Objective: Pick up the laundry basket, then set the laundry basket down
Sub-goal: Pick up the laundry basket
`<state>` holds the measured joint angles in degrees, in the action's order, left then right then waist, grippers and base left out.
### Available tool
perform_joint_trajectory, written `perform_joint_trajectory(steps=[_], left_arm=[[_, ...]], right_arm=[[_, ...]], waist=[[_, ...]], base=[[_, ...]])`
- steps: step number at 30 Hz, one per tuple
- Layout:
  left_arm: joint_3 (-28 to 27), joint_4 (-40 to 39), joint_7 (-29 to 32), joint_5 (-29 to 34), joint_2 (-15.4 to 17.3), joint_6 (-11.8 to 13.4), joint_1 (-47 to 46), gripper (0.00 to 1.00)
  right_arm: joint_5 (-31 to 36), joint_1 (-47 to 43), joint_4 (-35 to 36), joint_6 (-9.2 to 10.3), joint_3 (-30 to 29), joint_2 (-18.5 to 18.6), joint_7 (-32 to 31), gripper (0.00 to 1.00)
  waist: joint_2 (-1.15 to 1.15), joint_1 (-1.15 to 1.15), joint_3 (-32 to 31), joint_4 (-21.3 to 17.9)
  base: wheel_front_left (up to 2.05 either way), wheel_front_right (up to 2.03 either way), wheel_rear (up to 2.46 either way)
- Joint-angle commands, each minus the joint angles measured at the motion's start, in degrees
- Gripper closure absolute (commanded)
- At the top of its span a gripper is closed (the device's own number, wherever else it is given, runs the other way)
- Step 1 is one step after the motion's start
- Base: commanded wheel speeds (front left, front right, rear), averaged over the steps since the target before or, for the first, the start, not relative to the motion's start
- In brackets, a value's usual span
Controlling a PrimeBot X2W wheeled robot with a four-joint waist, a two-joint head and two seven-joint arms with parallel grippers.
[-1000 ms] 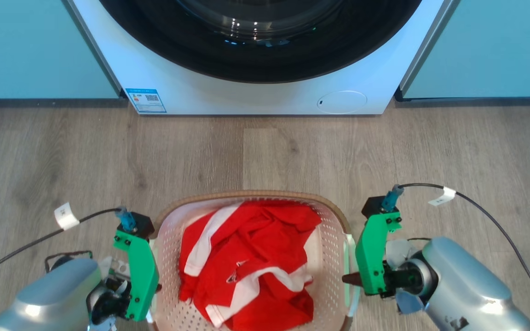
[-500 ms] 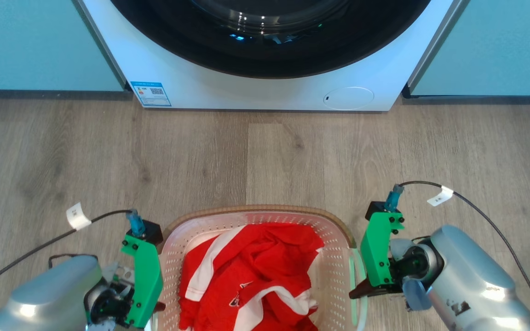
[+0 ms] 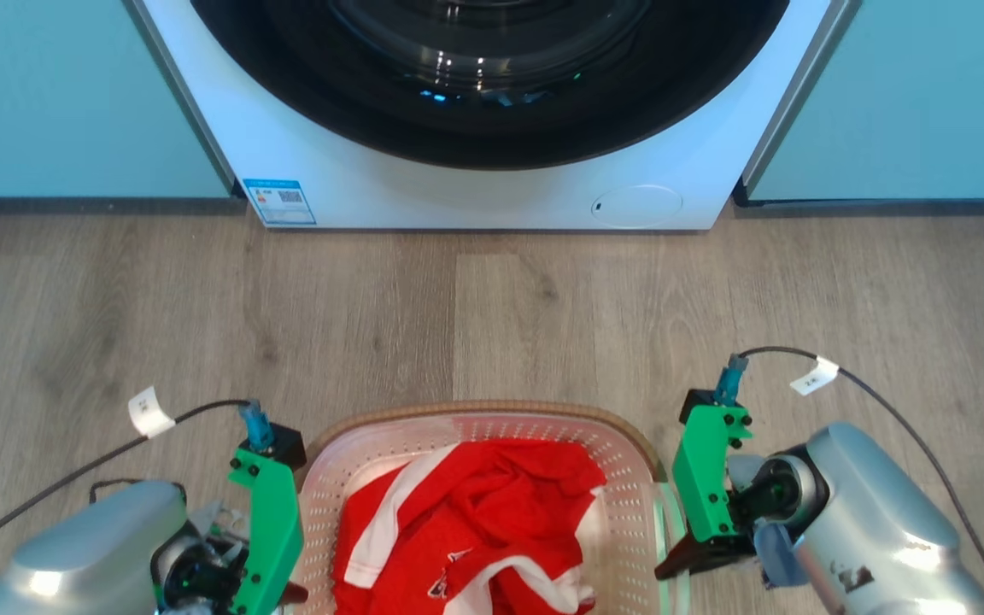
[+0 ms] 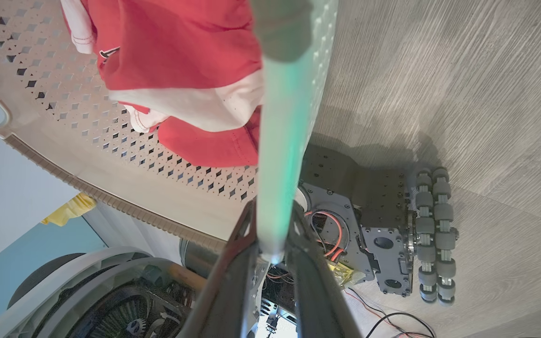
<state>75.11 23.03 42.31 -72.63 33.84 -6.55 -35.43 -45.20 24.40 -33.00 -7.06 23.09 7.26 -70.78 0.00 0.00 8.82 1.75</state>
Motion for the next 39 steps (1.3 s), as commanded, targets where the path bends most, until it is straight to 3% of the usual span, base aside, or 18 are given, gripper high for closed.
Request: perform_joint_trajectory(steps=[1,20,39], left_arm=[[-1.9,-3.3,0.0,-0.5,-0.1,-0.9,-1.8,1.00],[-1.8,-5.5,3.7,-2.2,0.1,-0.9,-1.6,1.00],[-3.6,-3.4,6.2,-6.0,-2.4,-0.9,-8.9,1.00]], right_arm=[[-0.5,1.1,3.5,-0.43,0.5,-4.0,-0.4,1.00],[1.5,-1.7,7.9,-0.43,-2.4,-4.4,-6.5,1.00],[1.8,5.9,8.4,-0.43,-7.4,-4.4,-8.0,1.00]], waist=[[0.00,0.00,-0.5,-0.2],[0.00,0.00,-1.5,-0.3],[0.00,0.00,0.0,1.0]], base=[[0.00,0.00,0.00],[0.00,0.00,0.00],[0.00,0.00,0.00]])
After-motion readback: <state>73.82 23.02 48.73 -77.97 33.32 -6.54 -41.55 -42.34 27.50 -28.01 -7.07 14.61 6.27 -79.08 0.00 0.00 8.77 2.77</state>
